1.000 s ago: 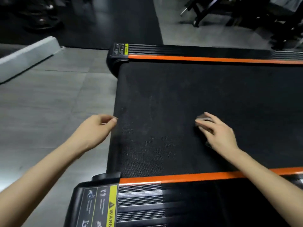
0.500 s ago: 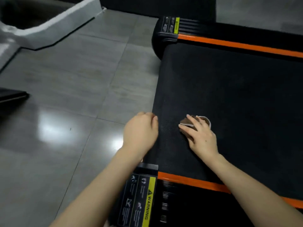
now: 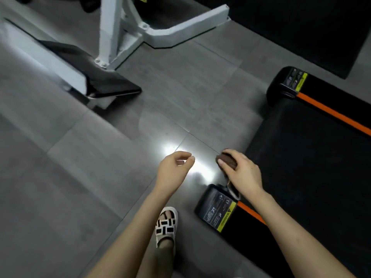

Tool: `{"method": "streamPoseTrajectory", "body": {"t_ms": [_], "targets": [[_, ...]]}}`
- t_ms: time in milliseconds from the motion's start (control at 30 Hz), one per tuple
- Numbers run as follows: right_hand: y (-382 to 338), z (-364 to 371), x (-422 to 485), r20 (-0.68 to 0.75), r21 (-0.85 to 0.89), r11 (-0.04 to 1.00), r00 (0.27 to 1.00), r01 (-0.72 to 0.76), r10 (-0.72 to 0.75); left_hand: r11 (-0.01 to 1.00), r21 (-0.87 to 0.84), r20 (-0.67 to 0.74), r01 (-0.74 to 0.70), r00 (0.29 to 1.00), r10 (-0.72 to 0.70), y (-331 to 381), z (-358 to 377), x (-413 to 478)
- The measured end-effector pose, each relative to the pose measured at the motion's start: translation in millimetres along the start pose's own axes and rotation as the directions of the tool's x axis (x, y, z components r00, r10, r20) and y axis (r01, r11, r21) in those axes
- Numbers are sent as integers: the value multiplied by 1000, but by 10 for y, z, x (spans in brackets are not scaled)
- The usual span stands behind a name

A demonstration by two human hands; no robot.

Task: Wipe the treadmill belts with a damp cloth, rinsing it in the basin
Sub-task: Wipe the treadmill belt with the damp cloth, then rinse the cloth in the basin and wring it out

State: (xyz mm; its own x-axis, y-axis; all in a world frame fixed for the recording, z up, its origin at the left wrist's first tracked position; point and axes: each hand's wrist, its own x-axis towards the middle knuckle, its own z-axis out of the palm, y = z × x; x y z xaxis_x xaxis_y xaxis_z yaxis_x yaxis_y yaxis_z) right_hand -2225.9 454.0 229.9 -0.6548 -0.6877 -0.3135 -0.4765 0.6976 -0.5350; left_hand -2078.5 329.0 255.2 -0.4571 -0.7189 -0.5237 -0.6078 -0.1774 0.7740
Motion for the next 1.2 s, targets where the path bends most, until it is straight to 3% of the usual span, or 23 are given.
{"method": "streamPoseTrajectory", "body": {"t_ms": [133, 233, 333, 467, 533, 633, 833, 967, 1067, 1133, 1200], "targets": [[-1282, 16, -137, 104, 385, 912, 989, -140, 108, 981, -146, 28, 129, 992, -126, 177, -865, -332], [-2134, 41, -173, 176, 564, 814, 983, -142, 49, 939, -268, 108, 216, 975, -194, 305, -1464, -480], [-2901, 37, -174, 303, 661, 725, 953, -191, -26, 876, -424, 72, 229, 973, -220, 439, -2012, -589], [-3660, 26, -77, 543, 634, 725, 822, -268, -172, 793, -585, -59, 168, 967, -248, 585, -2681, -615], [-3968, 63, 1, 596, 604, 767, 762, -218, -253, 727, -669, -76, 156, 958, -276, 661, -2985, -597], [-4414, 140, 127, 600, 550, 831, 730, -79, -328, 623, -769, -100, 147, 934, -343, 725, -3429, -523], [-5381, 398, 404, 656, 385, 915, 661, 122, -364, 463, -881, -234, 92, 767, -598, 630, -4463, -420], [-6196, 737, 378, 792, 344, 929, 488, 140, -367, 397, -917, -243, 44, 726, -643, 341, -5288, -645], [-6885, 1093, 221, 861, 328, 937, 371, 119, -348, 280, -959, -237, -43, 662, -711, -33, -5930, -929], [-7349, 1417, 55, 883, 319, 939, 322, 127, -343, 278, -956, -274, -94, 620, -735, -334, -6390, -1166], [-7809, 1798, -158, 900, 303, 940, 276, 158, -337, 375, -922, -359, -95, 572, -738, -680, -6838, -1418]]}}
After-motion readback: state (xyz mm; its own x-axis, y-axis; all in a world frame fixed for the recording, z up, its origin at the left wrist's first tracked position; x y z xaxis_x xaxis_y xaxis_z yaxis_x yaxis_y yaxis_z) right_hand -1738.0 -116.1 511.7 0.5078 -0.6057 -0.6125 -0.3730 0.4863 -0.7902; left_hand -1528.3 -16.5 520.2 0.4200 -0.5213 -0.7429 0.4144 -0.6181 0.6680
